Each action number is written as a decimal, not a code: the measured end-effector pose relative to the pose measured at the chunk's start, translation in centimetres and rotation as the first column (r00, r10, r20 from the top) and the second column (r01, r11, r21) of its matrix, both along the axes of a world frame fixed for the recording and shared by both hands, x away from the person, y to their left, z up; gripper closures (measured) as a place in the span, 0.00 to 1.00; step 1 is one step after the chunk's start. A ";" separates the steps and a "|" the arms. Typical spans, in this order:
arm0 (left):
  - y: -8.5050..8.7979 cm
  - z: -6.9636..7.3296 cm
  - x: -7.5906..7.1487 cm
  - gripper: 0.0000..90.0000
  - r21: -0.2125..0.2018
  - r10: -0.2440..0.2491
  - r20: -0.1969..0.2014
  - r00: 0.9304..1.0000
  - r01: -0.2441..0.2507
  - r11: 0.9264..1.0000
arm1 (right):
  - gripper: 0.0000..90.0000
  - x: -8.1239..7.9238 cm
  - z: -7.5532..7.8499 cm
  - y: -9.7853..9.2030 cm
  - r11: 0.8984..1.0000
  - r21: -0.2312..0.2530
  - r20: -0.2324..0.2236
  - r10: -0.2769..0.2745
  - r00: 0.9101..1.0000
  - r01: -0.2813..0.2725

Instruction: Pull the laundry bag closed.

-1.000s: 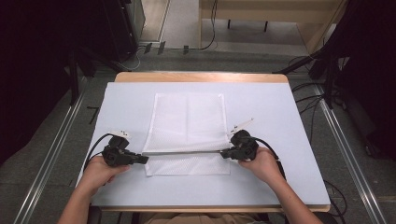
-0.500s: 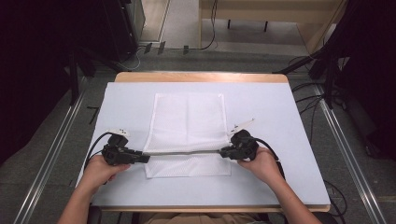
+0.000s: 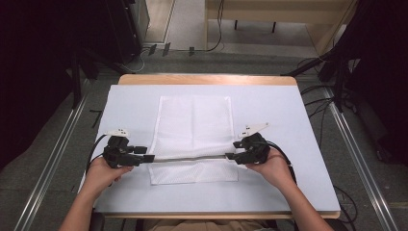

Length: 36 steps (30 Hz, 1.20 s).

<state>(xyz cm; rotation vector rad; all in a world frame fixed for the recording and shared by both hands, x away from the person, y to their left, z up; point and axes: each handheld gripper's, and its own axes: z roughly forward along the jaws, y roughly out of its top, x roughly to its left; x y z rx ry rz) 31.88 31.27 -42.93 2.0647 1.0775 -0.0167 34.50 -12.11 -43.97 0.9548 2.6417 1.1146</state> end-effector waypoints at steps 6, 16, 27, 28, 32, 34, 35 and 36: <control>0.3 0.1 -0.1 0.40 0.027 0.023 0.039 0.999 -0.024 0.999 | 0.40 0.1 0.2 -0.9 0.999 0.033 0.027 -0.028 0.999 0.027; 1.4 0.1 0.1 0.38 0.044 0.099 0.063 0.993 -0.102 0.994 | 0.35 0.4 0.3 -3.4 0.995 0.049 0.093 -0.095 0.991 0.091; 2.4 0.1 0.2 0.35 0.025 0.149 0.066 0.987 -0.151 0.988 | 0.34 1.1 0.1 -6.0 0.984 0.064 0.097 -0.172 0.980 0.166; 2.5 0.0 0.2 0.35 0.023 0.153 0.067 0.986 -0.155 0.988 | 0.34 1.2 0.1 -6.1 0.983 0.066 0.096 -0.178 0.979 0.172; 3.0 -0.2 0.4 0.35 0.028 0.171 0.068 0.983 -0.174 0.984 | 0.33 1.5 -0.1 -6.4 0.979 0.080 0.094 -0.193 0.977 0.186; 3.1 -0.3 0.5 0.35 0.037 0.184 0.066 0.981 -0.187 0.982 | 0.33 1.5 -0.2 -6.4 0.979 0.077 0.098 -0.197 0.976 0.190; 3.1 -0.3 0.5 0.35 0.049 0.191 0.067 0.979 -0.194 0.980 | 0.32 1.6 -0.2 -6.3 0.980 0.072 0.103 -0.195 0.975 0.188; 3.1 -0.4 0.5 0.35 0.054 0.199 0.068 0.978 -0.203 0.978 | 0.32 1.6 -0.3 -6.3 0.980 0.066 0.104 -0.193 0.976 0.187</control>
